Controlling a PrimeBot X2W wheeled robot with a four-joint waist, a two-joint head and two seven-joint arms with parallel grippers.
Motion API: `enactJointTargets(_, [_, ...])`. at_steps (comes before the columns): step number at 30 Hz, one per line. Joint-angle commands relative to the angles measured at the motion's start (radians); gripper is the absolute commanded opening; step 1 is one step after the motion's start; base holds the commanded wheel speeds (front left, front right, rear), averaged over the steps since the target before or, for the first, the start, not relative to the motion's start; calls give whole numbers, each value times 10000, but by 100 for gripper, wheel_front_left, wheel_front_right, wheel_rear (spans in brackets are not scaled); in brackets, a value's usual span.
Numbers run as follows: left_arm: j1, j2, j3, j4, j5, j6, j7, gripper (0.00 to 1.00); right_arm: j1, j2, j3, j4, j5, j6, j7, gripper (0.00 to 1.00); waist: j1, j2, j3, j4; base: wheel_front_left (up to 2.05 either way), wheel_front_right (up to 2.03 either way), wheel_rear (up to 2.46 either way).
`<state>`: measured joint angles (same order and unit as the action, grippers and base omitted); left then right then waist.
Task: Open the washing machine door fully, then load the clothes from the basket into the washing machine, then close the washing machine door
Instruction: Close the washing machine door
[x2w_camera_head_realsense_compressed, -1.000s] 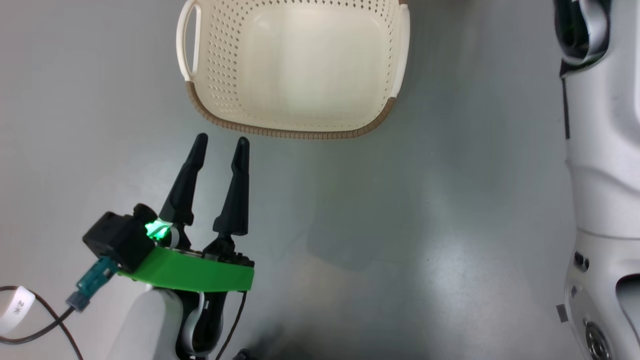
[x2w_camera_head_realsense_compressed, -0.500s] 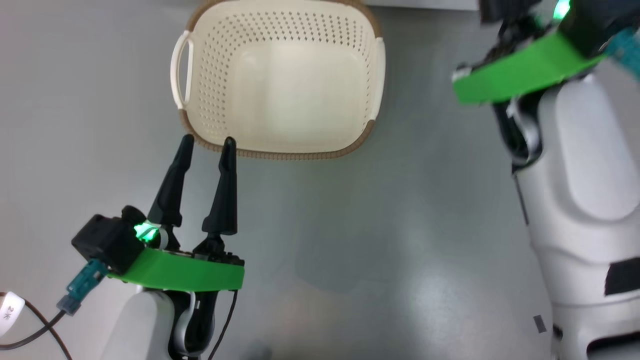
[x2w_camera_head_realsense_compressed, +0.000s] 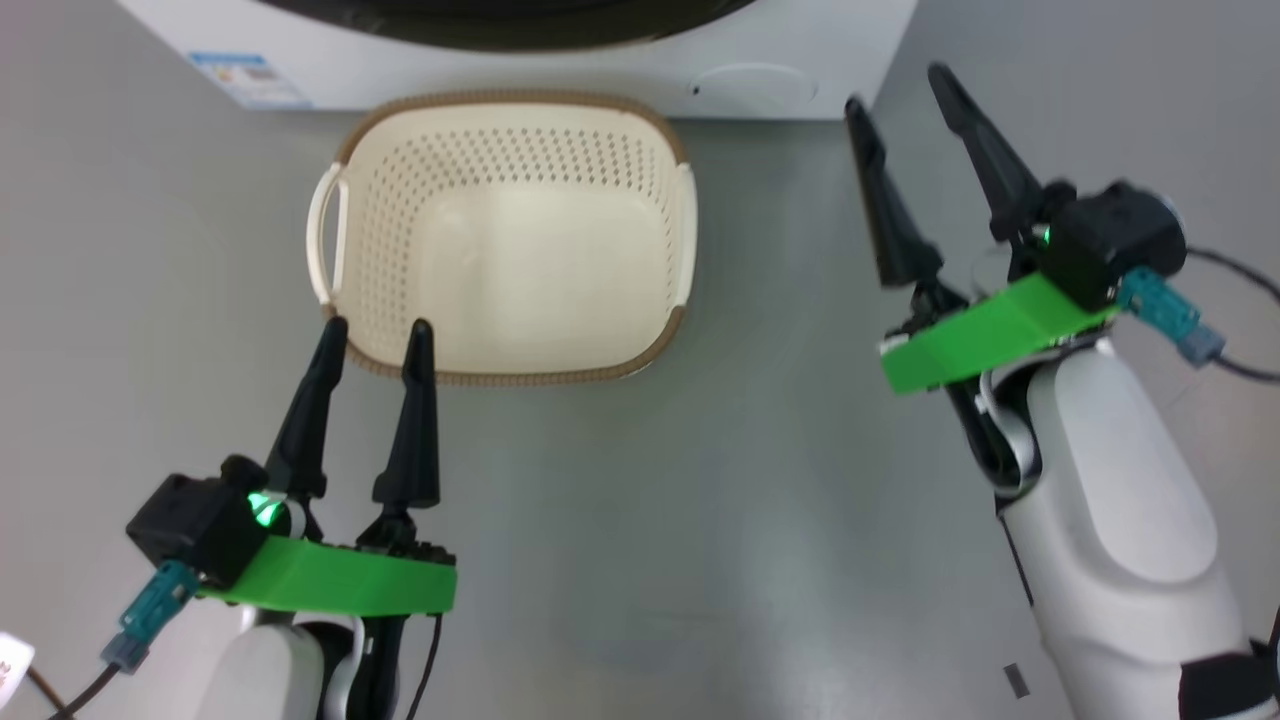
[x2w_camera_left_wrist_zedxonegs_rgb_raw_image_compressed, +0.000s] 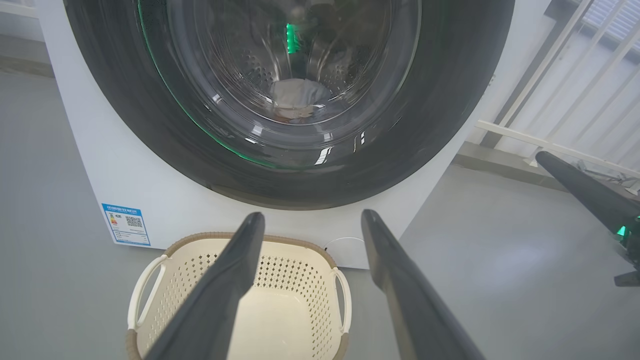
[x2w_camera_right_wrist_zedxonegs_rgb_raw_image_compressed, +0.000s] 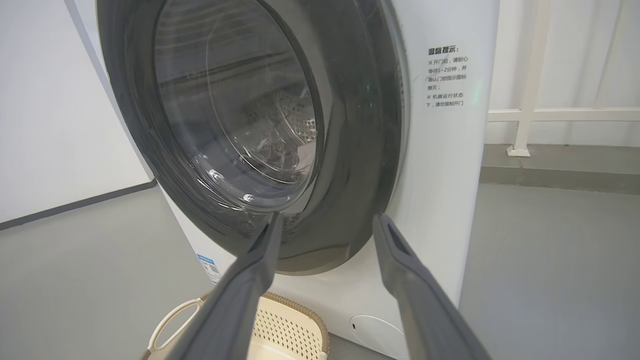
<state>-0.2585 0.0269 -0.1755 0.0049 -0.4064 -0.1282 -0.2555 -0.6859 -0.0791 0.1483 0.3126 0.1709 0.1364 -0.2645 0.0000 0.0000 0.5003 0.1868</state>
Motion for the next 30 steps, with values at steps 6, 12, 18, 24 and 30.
enactJointTargets(6, [508,352,601,-85,207,-25,-63,100,1355,289,86,-512,343,-57,27,100,0,0,-1180,-822,0,0,0])
enactJointTargets(12, [821,401,738,16,388,-25,-63,100,2416,289,-55,-771,478,-57,27,100,0,0,-1815,-1247,0,0,0])
enactJointTargets(18, [1200,470,968,141,529,-25,-63,100,3554,289,-357,-1054,548,-57,27,100,0,0,-2480,-1666,0,0,0])
enactJointTargets(24, [1686,503,1291,321,777,-25,-63,100,4602,289,-776,-1271,739,-57,27,100,0,0,-3118,-2053,0,0,0])
enactJointTargets(30, [2188,426,1557,480,1099,-25,-63,100,5363,289,-1103,-1322,871,-57,27,100,0,0,-3774,-2244,0,0,0])
